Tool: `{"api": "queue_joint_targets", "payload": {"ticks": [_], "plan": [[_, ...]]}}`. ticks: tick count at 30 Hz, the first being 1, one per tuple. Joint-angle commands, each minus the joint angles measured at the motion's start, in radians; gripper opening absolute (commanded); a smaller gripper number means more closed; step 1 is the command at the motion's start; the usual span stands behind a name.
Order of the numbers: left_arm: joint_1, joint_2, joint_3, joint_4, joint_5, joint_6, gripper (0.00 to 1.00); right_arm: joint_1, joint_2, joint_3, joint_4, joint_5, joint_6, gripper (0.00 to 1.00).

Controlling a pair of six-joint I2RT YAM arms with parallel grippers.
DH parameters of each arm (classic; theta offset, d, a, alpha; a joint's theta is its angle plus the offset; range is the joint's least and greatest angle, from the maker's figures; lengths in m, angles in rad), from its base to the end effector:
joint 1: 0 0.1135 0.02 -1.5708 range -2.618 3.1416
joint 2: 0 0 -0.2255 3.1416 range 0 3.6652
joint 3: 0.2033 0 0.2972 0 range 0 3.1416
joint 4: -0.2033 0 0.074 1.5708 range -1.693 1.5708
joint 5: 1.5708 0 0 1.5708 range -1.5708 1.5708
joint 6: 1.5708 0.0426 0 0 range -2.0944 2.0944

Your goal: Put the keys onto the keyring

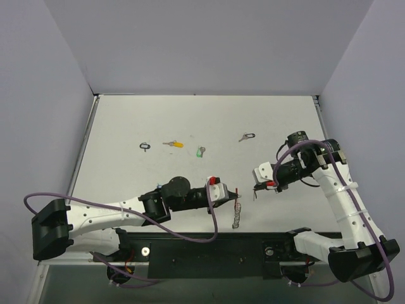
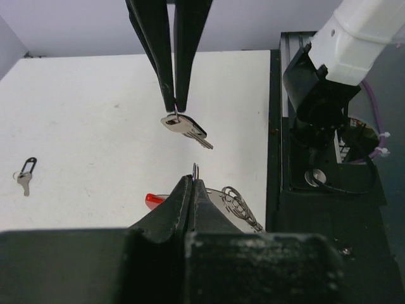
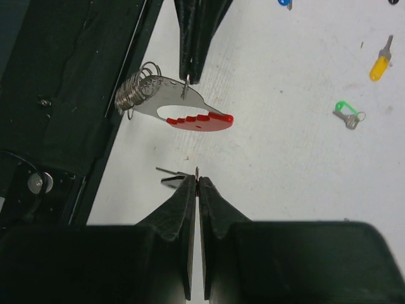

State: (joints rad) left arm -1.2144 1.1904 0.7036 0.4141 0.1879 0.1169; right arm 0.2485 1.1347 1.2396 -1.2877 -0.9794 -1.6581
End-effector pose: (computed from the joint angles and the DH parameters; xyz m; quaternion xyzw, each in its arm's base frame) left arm 0.1102 -0.3187 0.2313 0.5005 0.5340 -0.4122 0.5426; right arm 0.2287 0.0945 0.3176 -0.7585 0.4274 0.2413 0.4286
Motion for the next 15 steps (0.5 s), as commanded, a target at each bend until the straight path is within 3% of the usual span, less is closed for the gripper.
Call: {"api": "queue_joint_targets", "payload": {"ticks": [1,8,15], "plan": [[-0.037,-0.003,-0.006,0.156,-0.123,0.038,0.00,0.035,-0.019,-0.003,-0.283,-0.073,-0.193,0.00],[-0.063,0.034,-0.024,0.244,-0.160,0.033,0.00,0.060,-0.070,-0.048,-0.283,-0.076,-0.224,0.00],[-0.071,0.063,-0.027,0.272,-0.179,-0.023,0.00,0.067,-0.076,-0.035,-0.254,-0.111,-0.119,0.00]]}}
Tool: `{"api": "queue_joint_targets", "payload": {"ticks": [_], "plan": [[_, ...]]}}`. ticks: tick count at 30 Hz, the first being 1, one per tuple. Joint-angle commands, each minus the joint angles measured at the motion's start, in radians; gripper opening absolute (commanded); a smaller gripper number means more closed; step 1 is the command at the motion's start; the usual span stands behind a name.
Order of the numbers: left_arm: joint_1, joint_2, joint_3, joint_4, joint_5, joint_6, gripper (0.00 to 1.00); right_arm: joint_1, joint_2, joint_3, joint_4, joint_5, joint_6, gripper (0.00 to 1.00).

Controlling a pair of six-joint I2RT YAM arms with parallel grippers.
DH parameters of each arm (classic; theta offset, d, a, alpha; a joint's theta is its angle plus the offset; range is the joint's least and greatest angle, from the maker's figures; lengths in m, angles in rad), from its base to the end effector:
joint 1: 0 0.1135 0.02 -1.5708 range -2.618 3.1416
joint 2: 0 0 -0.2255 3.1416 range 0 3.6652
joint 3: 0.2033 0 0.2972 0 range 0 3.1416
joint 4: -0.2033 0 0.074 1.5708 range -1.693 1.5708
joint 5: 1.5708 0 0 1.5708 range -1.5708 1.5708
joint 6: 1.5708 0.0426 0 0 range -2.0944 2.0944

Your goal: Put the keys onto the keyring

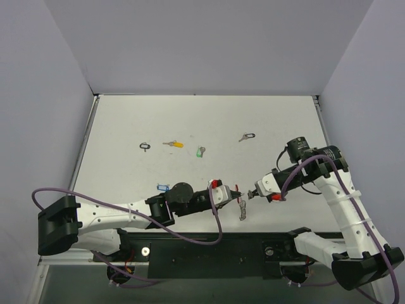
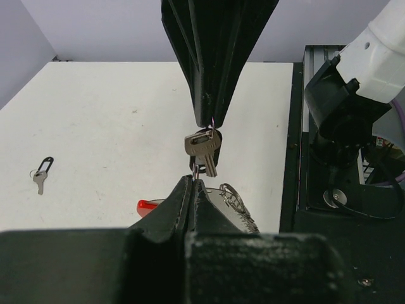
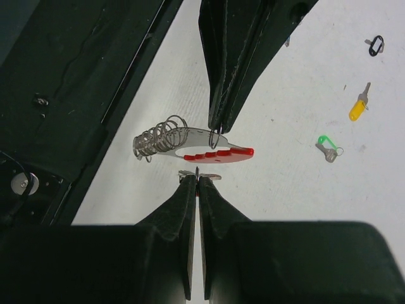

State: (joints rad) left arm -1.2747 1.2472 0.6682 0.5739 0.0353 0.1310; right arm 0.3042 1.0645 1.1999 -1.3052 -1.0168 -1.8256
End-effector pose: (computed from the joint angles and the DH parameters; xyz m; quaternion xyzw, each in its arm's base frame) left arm 0.0982 -0.3269 0.2177 0.4677 0.5328 -0.3922 0.5862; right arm 0.2072 0.1030 0.3207 -0.7958 0.3300 0.2256 0.4549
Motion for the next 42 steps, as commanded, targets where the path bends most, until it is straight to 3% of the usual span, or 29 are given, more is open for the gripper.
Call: {"api": "queue_joint_targets", "payload": {"ticks": [1,12,28,42], "plan": [[-0.017,0.009,0.005,0.115,-0.059,-0.039,0.00,0.012,-0.006,0.000,-0.220,-0.074,0.114,0.00],[-0.054,0.043,-0.047,0.276,-0.196,-0.068,0.00,0.012,-0.003,-0.062,-0.007,-0.114,0.382,0.00],[-0.069,0.090,-0.156,0.581,-0.212,-0.174,0.00,-0.004,0.008,-0.109,0.247,-0.140,0.750,0.00],[-0.072,0.121,-0.180,0.655,-0.225,-0.192,0.00,-0.002,0.008,-0.105,0.262,-0.164,0.781,0.00]]}}
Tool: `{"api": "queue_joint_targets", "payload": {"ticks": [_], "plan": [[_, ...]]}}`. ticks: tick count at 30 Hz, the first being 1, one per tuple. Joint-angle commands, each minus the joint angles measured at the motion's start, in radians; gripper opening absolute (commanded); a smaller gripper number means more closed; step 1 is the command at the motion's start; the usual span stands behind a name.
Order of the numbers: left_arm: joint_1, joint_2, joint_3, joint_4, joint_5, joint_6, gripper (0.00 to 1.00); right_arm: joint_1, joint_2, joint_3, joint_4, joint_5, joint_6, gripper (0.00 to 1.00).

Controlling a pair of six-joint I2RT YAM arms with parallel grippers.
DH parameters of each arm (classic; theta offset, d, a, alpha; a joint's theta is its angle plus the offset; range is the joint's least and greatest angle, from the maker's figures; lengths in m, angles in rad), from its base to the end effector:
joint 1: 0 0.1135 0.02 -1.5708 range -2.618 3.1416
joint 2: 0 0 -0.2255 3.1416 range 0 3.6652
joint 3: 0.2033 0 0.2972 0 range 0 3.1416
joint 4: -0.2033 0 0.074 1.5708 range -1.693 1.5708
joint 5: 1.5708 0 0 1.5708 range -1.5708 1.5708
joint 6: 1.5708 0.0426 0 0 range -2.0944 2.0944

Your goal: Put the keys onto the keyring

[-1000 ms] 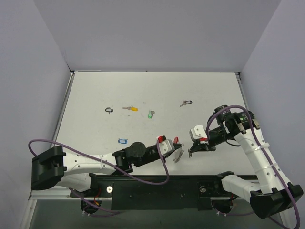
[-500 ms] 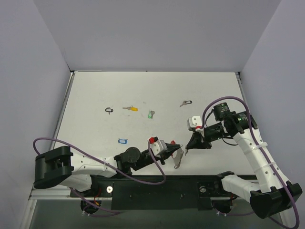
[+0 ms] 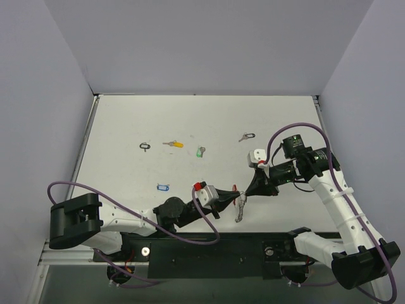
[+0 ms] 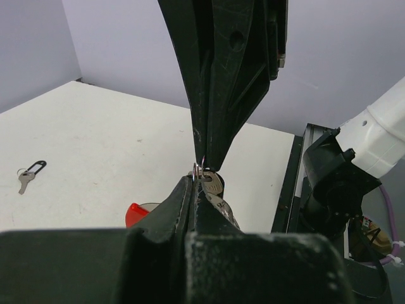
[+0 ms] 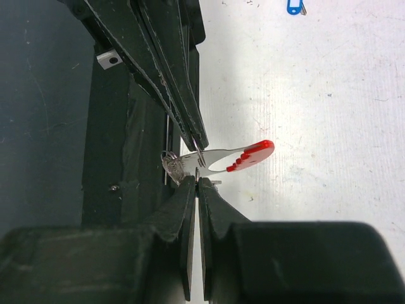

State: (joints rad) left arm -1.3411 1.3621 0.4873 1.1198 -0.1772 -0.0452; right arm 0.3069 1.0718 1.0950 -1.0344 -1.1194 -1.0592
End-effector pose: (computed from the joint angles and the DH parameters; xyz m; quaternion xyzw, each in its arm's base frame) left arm 0.0798 -0.3084 0.1773 0.3144 0.5308 -0.4598 0.6387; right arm 0.2275 0.1123 0.2998 -0.6278 0.5392 0.3886 0.4051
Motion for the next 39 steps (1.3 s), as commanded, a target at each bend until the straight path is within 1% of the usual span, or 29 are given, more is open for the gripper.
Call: {"api": "queue_joint_targets", "payload": {"ticks": [1,8,20,31,39], "plan": [[-0.007,0.008,-0.001,0.110,-0.016,-0.018,0.00,-0.003,0.002,-0.001,-0.007,-0.066,0.015,0.00],[-0.009,0.009,0.000,0.112,-0.021,-0.018,0.00,0.001,0.008,-0.004,-0.001,-0.071,0.019,0.00],[-0.009,0.020,-0.006,0.123,-0.022,-0.028,0.00,0.000,0.008,-0.014,0.071,-0.051,0.117,0.00],[-0.009,0.034,-0.003,0.124,-0.034,-0.036,0.00,-0.002,0.011,-0.018,0.099,-0.057,0.149,0.00],[-0.009,0.031,-0.006,0.126,-0.034,-0.038,0.00,-0.008,0.013,-0.024,0.146,-0.042,0.214,0.00]]}}
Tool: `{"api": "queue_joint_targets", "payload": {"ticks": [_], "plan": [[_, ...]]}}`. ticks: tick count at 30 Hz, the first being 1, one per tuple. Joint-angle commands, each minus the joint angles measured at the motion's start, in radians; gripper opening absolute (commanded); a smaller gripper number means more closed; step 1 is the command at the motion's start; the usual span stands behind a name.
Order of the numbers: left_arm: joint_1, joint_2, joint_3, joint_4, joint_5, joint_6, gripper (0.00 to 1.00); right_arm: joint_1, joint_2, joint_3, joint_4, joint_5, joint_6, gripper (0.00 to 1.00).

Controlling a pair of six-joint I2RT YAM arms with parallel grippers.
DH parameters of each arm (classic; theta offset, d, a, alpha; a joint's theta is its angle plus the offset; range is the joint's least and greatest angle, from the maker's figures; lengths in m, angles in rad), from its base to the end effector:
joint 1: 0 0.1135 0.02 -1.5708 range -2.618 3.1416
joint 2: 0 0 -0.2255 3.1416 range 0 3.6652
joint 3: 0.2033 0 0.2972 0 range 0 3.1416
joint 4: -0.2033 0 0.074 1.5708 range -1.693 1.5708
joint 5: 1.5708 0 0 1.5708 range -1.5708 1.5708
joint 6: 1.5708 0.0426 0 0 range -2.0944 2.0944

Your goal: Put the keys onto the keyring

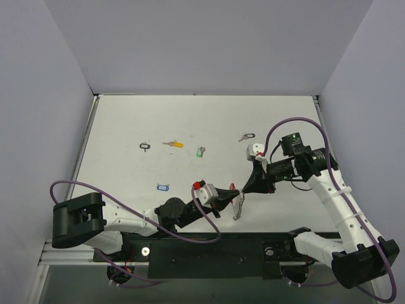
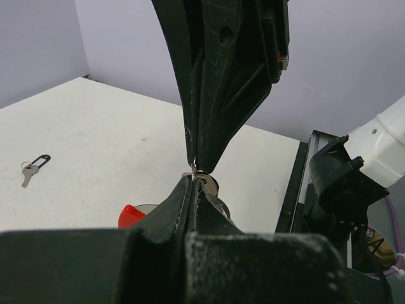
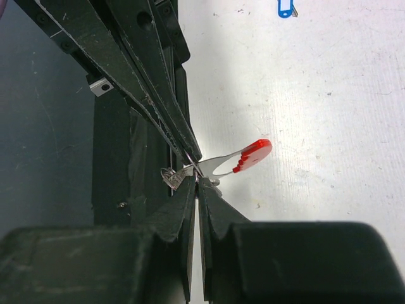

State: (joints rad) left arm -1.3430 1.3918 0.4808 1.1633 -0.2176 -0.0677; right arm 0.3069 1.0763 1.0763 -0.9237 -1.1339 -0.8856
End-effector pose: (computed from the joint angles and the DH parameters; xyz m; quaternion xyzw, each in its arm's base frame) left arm 0.0807 -0.3073 0.1710 0.2935 0.5403 -0.4588 0.6414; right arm 0.2358 0.1152 0.2986 -0.5904 0.5659 0.4115 0.4023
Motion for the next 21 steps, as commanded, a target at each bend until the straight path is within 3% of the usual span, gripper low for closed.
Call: {"api": "queue_joint_targets", "payload": {"ticks": [1,21], "plan": [[-0.007,0.001,-0.001,0.085,0.004,-0.017,0.00,-0.009,0.007,-0.010,0.046,-0.026,0.048,0.00],[-0.004,-0.020,-0.042,0.150,-0.008,-0.023,0.00,-0.025,0.011,-0.047,0.158,-0.018,0.183,0.00]]}}
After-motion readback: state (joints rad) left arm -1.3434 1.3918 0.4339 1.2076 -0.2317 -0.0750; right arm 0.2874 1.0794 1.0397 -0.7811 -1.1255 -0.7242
